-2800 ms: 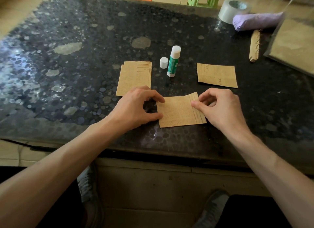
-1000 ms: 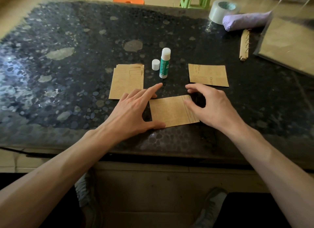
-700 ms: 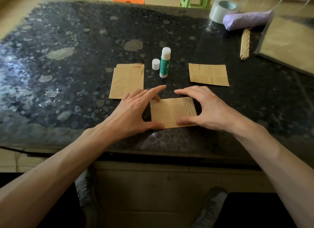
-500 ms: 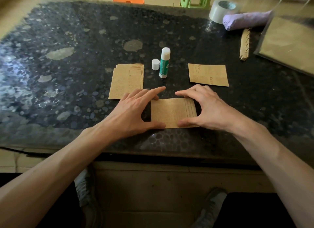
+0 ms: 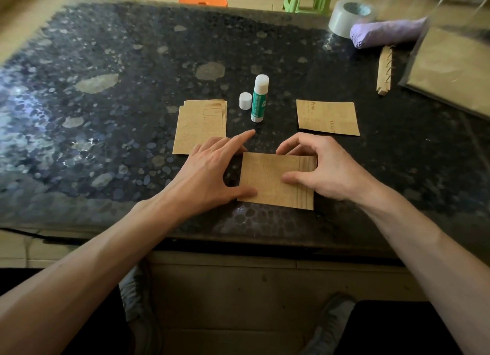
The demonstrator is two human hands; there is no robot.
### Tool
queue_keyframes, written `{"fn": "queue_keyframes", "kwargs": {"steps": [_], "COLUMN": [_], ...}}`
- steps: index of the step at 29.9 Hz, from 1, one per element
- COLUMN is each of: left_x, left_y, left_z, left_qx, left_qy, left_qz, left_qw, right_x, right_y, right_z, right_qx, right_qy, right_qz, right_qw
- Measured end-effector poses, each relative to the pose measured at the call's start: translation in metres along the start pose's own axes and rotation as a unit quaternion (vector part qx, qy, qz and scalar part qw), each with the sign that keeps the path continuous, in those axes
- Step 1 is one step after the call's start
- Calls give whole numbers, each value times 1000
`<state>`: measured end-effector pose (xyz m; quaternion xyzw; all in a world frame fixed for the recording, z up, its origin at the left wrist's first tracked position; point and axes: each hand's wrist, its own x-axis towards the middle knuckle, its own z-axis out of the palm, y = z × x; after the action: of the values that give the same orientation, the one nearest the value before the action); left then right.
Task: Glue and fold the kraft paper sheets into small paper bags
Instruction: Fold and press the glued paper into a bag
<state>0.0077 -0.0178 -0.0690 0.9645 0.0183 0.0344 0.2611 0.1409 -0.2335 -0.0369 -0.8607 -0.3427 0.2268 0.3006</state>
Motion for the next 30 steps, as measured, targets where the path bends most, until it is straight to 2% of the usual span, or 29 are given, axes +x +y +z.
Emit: {"fn": "queue_keyframes", "kwargs": {"steps": [3,6,8,13,19,22,30], "left_x": [1,2,3,4,3,1,0], "left_y": [6,14,19,25,29,31,37], "left_z": [-2,-8,-13,-15,-14,-15,-13], "left_qx": [-78,-247,-294,-310,-320,-337,-387], "left_qy": [6,27,42,57,57,67,56], "left_qz": [-27,-101,-121,-113,-100,-106,-108], "left_qw": [997,963,947,942,940,933,914], "right_x": [-4,-8,-10,-15,-13,-13,-13], "right_y": [-5,-7,-8,-11,-18,-22,-29], "right_z": [-2,-4,-4,0,10,13,22], "right_qx": [47,109,142,214,357,360,344], "right_qy": [20,44,53,65,55,56,120], "right_qz": [-22,-32,-25,18,135,146,137], "right_qw": [998,993,988,975,923,920,921]}}
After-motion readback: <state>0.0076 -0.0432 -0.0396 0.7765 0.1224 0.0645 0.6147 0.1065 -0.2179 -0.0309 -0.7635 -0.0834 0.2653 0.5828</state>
